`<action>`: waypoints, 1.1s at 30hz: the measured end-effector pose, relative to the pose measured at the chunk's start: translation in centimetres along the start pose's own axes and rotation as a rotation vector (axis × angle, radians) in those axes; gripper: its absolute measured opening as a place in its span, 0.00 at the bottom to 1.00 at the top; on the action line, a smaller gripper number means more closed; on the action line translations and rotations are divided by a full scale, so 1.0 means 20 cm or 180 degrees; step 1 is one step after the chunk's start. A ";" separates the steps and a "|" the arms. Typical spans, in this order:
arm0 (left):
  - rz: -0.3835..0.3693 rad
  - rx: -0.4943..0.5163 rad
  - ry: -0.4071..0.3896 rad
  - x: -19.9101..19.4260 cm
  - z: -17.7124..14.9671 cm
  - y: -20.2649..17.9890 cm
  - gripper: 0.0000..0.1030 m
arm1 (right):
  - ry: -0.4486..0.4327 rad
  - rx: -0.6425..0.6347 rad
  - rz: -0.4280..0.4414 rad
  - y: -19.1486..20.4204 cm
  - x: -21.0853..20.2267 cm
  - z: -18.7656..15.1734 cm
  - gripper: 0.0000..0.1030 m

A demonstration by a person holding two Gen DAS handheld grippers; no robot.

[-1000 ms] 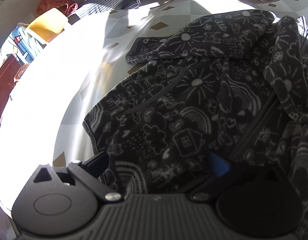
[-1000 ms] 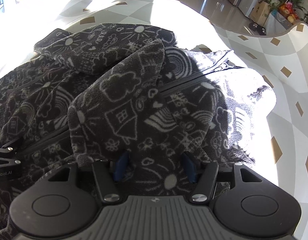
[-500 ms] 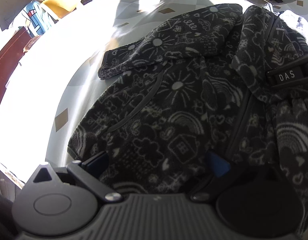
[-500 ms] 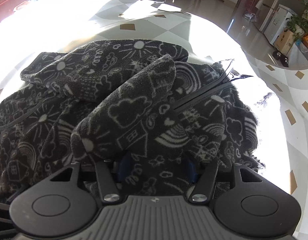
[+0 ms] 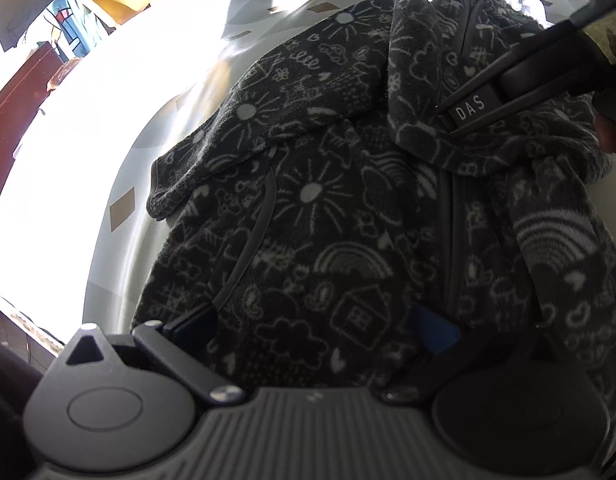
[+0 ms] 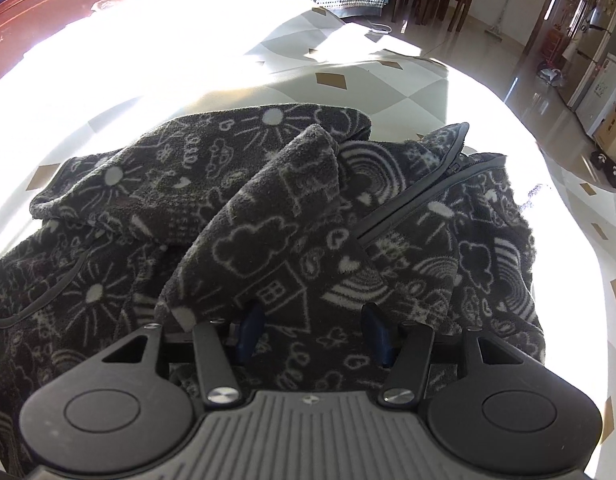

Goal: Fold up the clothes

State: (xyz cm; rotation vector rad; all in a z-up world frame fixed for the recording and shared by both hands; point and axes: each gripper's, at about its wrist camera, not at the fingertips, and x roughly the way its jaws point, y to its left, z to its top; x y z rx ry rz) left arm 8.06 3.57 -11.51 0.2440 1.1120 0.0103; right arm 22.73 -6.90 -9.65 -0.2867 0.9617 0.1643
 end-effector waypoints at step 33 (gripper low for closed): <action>0.0150 -0.0064 -0.0567 0.14 0.69 0.16 1.00 | 0.0007 0.0600 0.0569 0.09 -0.23 -0.03 0.54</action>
